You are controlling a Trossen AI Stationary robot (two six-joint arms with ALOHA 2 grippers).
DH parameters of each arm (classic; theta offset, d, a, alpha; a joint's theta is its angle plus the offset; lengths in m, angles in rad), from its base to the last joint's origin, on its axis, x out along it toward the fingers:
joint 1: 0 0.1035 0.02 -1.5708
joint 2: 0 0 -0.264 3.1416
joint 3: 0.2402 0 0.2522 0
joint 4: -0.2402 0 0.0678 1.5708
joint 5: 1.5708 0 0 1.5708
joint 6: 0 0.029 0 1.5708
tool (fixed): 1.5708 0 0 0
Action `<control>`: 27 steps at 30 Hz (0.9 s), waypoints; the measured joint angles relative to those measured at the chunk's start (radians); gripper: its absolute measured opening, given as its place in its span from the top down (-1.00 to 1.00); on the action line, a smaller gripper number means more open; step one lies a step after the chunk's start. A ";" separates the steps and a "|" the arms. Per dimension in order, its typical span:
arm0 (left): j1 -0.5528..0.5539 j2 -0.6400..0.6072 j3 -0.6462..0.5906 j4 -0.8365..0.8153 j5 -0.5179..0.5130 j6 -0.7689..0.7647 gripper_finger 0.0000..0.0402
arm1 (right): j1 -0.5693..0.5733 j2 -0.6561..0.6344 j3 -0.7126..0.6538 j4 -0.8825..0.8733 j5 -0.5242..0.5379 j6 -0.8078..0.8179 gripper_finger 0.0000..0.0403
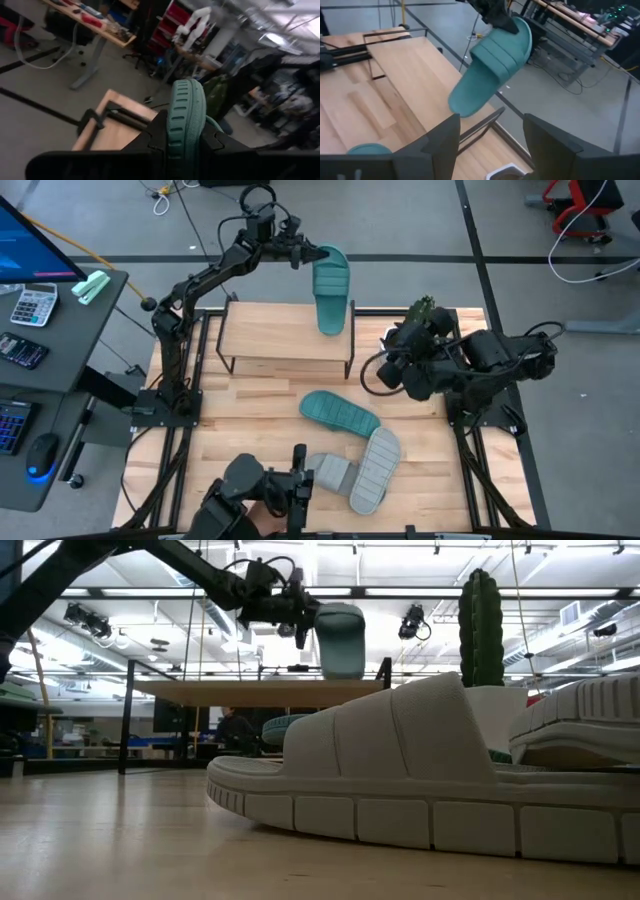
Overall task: Pick and place slides into the shelf
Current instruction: Put the left green slide on the shelf
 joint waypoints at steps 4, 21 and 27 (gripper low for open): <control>0.026 0.000 0.000 0.053 0.027 -0.062 0.75 | -0.022 0.000 0.000 0.000 -0.004 -0.014 -0.11; 0.002 0.005 -0.002 0.030 0.079 -0.090 0.75 | -0.094 0.000 0.000 0.002 -0.055 -0.018 -0.07; -0.042 0.005 -0.002 -0.020 0.048 -0.041 0.75 | -0.104 -0.001 0.000 0.001 -0.079 -0.018 -0.07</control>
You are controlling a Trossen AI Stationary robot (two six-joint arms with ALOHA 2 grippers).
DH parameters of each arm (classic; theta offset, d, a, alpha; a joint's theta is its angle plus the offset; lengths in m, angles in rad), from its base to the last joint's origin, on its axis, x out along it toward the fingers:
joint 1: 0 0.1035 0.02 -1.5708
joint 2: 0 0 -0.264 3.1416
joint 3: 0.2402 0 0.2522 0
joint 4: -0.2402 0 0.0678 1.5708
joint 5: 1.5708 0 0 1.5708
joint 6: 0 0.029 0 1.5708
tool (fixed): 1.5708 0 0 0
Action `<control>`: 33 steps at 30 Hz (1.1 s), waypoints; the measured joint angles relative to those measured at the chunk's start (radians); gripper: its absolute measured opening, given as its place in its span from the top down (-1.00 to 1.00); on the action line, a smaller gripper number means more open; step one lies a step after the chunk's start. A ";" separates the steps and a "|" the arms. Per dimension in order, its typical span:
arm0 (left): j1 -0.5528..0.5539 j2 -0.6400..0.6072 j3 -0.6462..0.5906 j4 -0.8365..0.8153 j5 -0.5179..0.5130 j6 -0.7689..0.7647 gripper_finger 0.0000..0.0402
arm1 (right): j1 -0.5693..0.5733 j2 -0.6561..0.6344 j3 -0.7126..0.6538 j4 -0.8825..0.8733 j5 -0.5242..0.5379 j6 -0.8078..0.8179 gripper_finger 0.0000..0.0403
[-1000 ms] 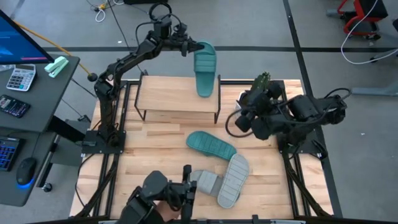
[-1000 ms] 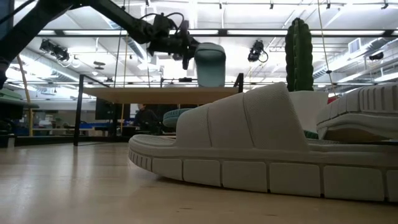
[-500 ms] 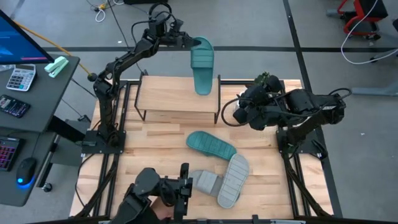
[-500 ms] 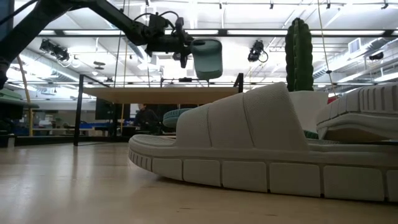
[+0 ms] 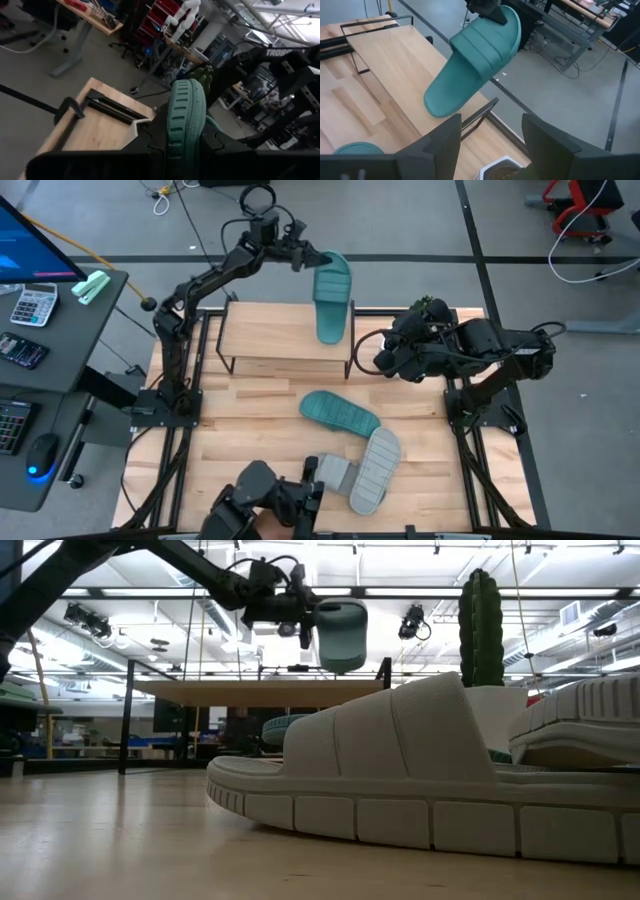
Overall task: Pick and place slides into the shelf
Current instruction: Put the left green slide on the shelf
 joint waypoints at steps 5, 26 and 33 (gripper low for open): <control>-0.020 0.016 0.001 -0.009 -0.025 -0.060 0.75 | 0.000 0.000 0.000 0.000 -0.009 0.000 -0.07; 0.001 0.128 0.000 -0.008 -0.104 -0.141 0.75 | 0.002 0.000 -0.001 0.000 -0.055 0.015 -0.06; 0.039 0.128 0.000 -0.006 -0.124 -0.100 0.75 | 0.002 0.000 -0.001 0.000 -0.055 0.035 -0.06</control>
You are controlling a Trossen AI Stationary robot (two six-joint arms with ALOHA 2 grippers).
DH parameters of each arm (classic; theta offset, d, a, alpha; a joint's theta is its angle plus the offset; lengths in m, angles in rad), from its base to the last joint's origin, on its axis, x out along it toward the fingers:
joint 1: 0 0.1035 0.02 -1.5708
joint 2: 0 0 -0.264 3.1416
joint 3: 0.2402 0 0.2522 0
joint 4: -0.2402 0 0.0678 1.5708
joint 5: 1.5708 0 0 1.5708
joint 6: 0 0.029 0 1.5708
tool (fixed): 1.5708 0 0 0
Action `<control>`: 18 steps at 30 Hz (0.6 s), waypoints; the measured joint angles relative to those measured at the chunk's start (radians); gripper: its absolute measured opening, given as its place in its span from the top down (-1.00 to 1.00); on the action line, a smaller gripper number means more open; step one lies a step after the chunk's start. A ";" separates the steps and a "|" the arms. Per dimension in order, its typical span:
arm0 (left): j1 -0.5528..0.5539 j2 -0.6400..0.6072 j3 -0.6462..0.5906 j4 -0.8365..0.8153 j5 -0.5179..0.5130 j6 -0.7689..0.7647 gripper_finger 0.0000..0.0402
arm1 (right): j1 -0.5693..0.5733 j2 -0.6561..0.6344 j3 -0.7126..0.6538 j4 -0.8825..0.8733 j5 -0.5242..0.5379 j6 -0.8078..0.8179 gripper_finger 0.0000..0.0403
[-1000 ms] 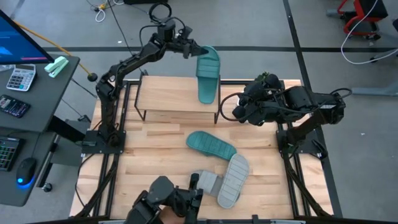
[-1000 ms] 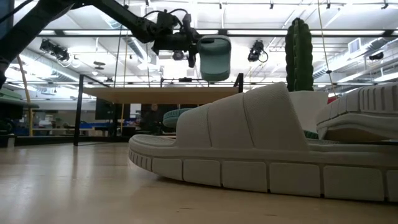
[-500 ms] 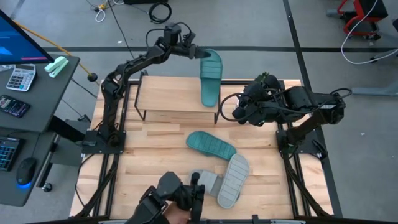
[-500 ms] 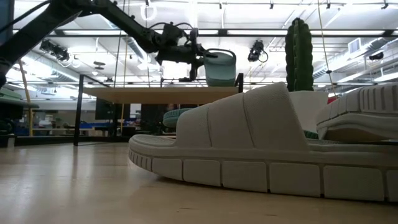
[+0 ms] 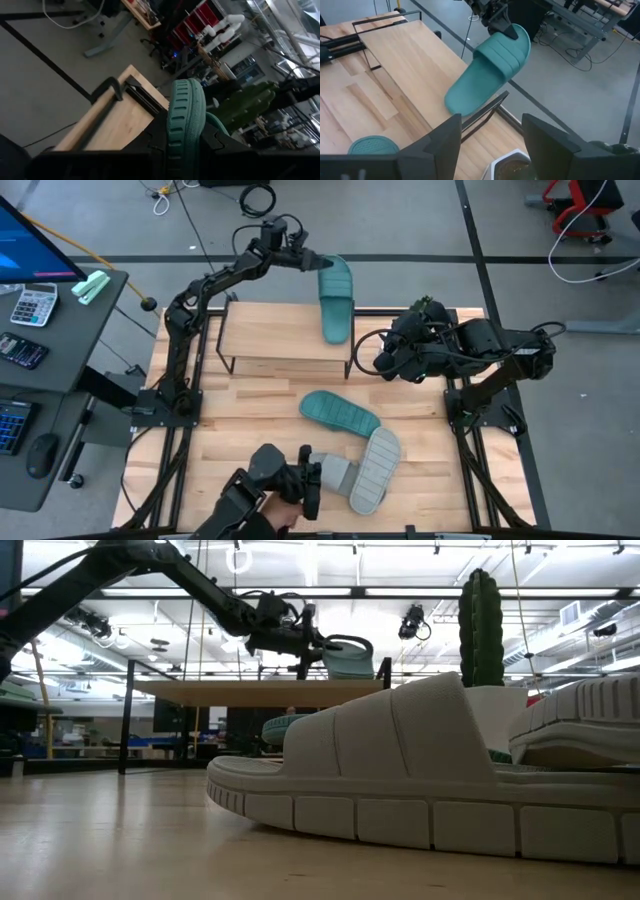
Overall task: Pick and place slides into the shelf
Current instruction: Put the left green slide on the shelf
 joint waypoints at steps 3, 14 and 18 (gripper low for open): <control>0.004 0.000 0.000 -0.010 -0.002 0.003 0.75 | 0.000 0.000 0.000 0.000 0.000 0.000 -0.06; 0.006 -0.002 0.001 -0.075 -0.019 -0.102 0.75 | -0.001 0.000 0.000 0.000 0.001 -0.002 -0.03; 0.016 -0.002 0.001 0.012 0.024 -0.185 0.75 | -0.001 0.000 0.000 0.000 0.001 -0.003 -0.02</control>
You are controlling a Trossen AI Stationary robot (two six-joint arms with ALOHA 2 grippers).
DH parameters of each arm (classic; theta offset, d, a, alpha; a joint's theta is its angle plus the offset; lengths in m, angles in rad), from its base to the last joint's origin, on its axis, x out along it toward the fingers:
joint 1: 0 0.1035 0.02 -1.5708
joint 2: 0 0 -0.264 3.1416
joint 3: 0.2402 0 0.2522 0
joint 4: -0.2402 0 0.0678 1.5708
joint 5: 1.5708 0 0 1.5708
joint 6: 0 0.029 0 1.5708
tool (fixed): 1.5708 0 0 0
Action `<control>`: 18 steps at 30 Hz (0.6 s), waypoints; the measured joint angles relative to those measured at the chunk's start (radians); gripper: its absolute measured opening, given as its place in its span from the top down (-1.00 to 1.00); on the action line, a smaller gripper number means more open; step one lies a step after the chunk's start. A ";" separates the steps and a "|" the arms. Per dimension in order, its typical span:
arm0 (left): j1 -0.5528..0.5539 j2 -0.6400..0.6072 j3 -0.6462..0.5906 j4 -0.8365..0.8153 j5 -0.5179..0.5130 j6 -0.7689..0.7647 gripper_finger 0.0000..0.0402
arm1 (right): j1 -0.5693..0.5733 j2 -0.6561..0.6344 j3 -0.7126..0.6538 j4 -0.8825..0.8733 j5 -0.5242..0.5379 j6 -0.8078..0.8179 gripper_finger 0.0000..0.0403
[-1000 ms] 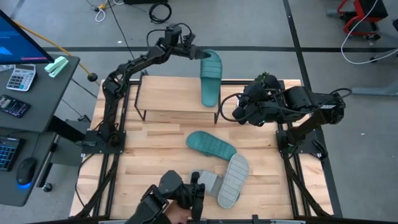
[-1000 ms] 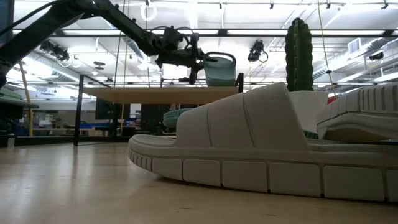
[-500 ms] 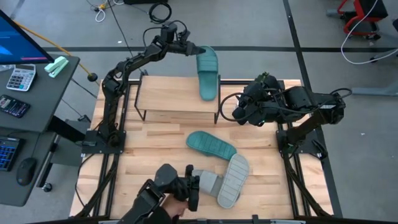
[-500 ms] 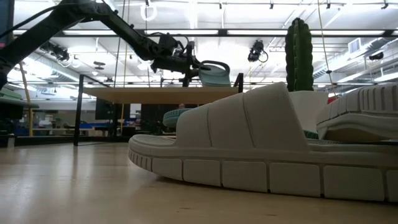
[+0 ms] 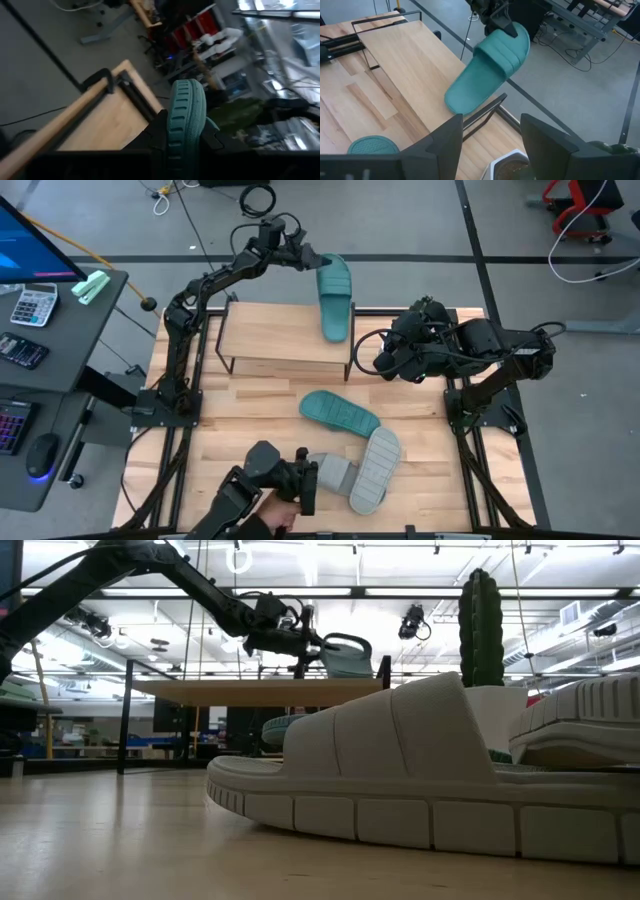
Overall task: Pick and place slides into the shelf
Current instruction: Put the left green slide on the shelf
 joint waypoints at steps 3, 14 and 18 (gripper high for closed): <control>0.007 0.000 0.000 0.012 0.042 -0.021 0.75 | 0.000 0.000 0.000 0.000 0.000 0.000 -0.01; -0.021 0.000 0.000 -0.014 0.045 -0.043 0.75 | 0.000 0.000 0.000 0.000 0.000 0.000 -0.01; -0.033 0.000 0.000 -0.045 0.042 -0.041 0.75 | 0.000 0.000 0.000 0.000 0.000 0.000 -0.01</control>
